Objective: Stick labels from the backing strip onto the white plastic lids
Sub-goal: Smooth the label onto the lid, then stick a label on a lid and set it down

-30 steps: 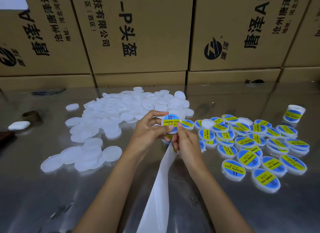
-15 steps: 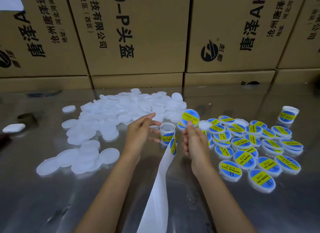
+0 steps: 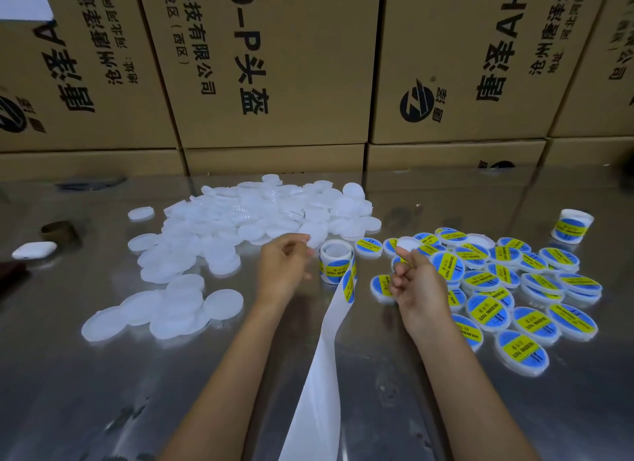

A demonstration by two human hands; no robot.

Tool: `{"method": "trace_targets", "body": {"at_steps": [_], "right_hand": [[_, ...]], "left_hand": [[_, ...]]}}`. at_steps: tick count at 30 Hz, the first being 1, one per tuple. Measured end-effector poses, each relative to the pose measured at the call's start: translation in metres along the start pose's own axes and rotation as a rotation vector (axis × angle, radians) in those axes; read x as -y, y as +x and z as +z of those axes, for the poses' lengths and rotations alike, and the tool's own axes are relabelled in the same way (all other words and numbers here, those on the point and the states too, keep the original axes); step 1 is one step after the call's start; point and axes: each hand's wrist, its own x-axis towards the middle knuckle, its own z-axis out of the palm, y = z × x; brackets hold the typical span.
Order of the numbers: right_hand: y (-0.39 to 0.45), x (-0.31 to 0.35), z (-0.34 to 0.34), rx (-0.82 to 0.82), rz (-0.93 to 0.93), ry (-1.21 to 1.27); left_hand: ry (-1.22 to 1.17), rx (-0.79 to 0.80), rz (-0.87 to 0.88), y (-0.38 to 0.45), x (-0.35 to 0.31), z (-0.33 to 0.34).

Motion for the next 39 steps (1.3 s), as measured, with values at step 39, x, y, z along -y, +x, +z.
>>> {"method": "trace_targets", "body": {"at_steps": [39], "right_hand": [[0.001, -0.03, 0.007, 0.327, -0.486, -0.957]], "left_hand": [[-0.228, 0.307, -0.04, -0.002, -0.016, -0.017]]}}
